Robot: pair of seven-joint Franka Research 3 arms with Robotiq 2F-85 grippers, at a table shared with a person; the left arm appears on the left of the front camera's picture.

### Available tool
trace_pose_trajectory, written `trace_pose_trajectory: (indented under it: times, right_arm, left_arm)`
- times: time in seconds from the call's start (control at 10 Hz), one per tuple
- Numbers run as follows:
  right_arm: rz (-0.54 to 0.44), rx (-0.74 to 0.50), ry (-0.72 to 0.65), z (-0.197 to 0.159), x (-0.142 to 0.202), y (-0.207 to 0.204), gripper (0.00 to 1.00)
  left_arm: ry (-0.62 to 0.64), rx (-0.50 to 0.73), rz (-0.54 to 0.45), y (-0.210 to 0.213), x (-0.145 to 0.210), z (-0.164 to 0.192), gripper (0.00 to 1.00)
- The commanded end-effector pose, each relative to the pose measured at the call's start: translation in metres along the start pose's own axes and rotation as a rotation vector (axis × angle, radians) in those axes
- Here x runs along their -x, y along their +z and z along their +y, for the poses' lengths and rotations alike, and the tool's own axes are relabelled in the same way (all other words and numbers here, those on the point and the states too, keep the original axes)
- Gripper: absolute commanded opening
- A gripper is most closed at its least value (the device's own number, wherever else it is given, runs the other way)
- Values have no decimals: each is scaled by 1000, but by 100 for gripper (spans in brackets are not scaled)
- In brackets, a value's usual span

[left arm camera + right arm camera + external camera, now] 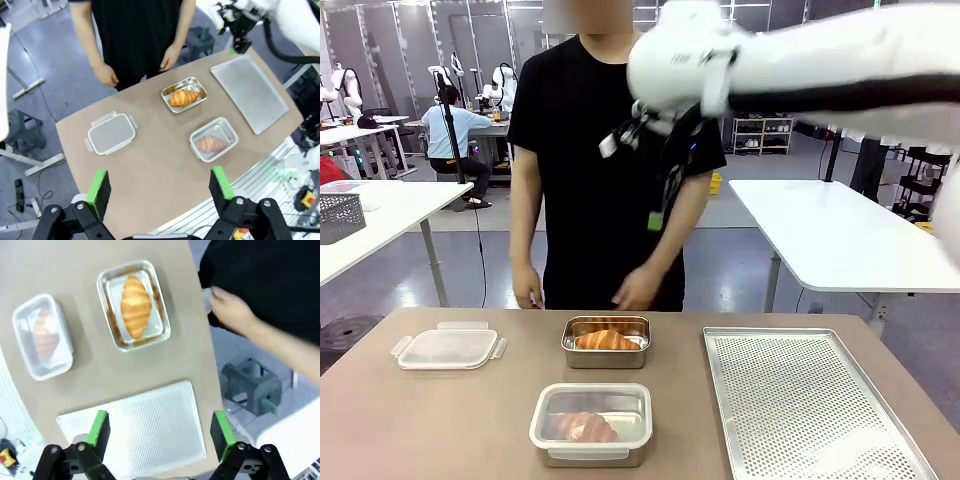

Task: Place the bread into the airtight container.
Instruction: Pick up a Butter Roll and place it into an empty Airtight Container.

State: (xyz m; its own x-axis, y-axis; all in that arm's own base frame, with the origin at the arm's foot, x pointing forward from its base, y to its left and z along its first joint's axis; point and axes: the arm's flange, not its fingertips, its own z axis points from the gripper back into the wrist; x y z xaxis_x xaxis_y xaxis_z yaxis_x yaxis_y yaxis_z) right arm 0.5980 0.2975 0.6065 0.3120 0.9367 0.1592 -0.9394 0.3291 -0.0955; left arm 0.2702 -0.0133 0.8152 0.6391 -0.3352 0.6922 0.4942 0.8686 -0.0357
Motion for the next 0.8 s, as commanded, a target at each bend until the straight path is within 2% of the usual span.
trace_pose_trajectory:
  times: [0.0, 0.2, 0.3, 0.5, 0.7]
  right_arm:
    - [-79, 28, -141, 29, 76, 46, 100]
    - [-123, 76, -284, 42, 141, 99, 100]
    - [-173, 127, -401, 52, 184, 135, 100]
    - [-220, 180, -538, 76, 238, 178, 100]
    - [-231, 148, -624, 94, 281, 209, 100]
  left_arm:
    - [2, 3, -2, 1, 0, -1, 100]
    - [2, 3, -2, 1, 0, -1, 100]
    - [2, 3, -2, 1, 0, -1, 100]
    - [2, 3, -2, 1, 0, -1, 100]
    - [2, 3, -2, 1, 0, -1, 100]
